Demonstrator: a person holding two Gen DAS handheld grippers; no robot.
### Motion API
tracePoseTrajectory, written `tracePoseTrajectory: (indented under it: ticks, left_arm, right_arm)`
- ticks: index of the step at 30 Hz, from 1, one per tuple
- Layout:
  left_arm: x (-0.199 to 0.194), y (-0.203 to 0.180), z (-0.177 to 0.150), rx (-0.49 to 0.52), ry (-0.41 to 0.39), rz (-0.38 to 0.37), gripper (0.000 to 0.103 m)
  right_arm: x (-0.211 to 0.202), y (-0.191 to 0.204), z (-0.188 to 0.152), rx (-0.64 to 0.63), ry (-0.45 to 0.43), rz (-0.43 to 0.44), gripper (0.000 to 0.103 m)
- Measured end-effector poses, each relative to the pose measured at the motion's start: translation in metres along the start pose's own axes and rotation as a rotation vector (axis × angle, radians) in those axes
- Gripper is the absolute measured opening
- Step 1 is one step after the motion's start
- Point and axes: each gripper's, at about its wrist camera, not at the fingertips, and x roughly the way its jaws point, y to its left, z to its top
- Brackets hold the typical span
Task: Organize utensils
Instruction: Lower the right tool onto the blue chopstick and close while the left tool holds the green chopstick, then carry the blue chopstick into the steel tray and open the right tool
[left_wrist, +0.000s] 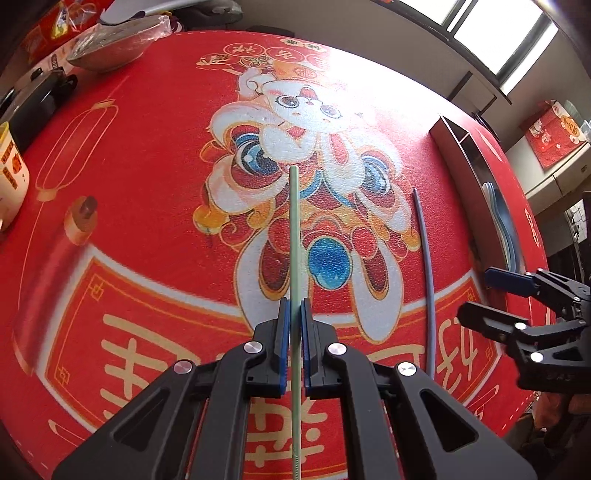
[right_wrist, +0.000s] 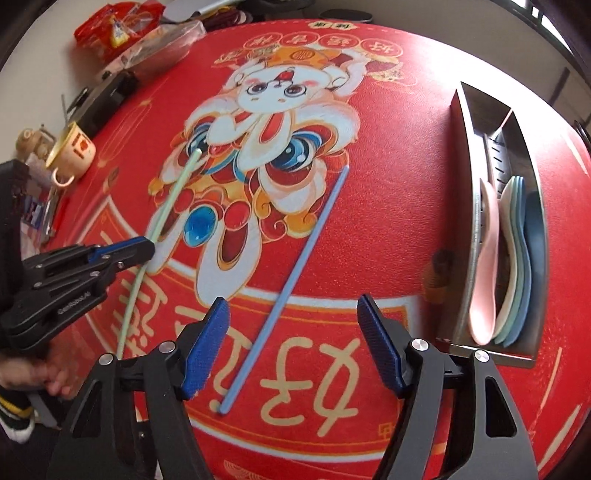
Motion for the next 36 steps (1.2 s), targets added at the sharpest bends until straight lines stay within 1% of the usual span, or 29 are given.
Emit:
tracePoseTrajectory:
  ticks: [4, 7, 10, 17, 20, 22, 23, 25, 27, 31, 36]
  left_arm:
    - [-0.002, 0.008, -0.002, -0.007, -0.002, 0.002, 0.006]
    - [-0.003, 0.012, -0.002, -0.011, -0.001, 0.000, 0.006]
    - [-0.003, 0.014, -0.002, -0.011, 0.000, -0.002, 0.006]
    - [0.000, 0.013, 0.000, -0.010, 0.008, -0.015, 0.006]
    - [0.003, 0.012, 0.001, -0.011, 0.012, -0.021, 0.006]
    - [0.004, 0.012, 0.002, -0.013, 0.015, -0.026, 0.006]
    - [0.004, 0.011, 0.002, -0.014, 0.016, -0.028, 0.006]
    - [0.005, 0.009, 0.003, -0.012, 0.017, -0.032, 0.006]
    - [0.006, 0.007, 0.004, -0.007, 0.018, -0.036, 0.006]
    - [0.007, 0.003, 0.004, 0.003, 0.022, -0.046, 0.006]
    - [0.008, 0.001, 0.003, 0.005, 0.027, -0.048, 0.006]
  right_arm:
    - [0.021, 0.004, 0.007, 0.013, 0.035, -0.041, 0.063]
    - [0.032, 0.006, 0.009, 0.014, 0.038, -0.109, 0.062]
    - [0.037, 0.010, 0.012, 0.002, 0.027, -0.140, 0.060]
    - [0.037, 0.017, 0.010, -0.034, 0.025, -0.130, 0.053]
    - [0.033, 0.016, 0.004, -0.039, 0.025, -0.121, 0.044]
    - [0.032, 0.017, -0.004, -0.049, 0.021, -0.118, 0.034]
    - [0.031, 0.017, -0.006, -0.050, 0.022, -0.114, 0.031]
    - [0.029, 0.014, -0.007, -0.039, 0.024, -0.106, 0.017]
    - [0.027, 0.012, -0.010, -0.033, 0.026, -0.104, 0.012]
    - [0.024, 0.003, -0.017, -0.018, 0.023, -0.078, 0.006]
    - [0.019, -0.009, -0.024, 0.023, 0.011, -0.049, 0.006]
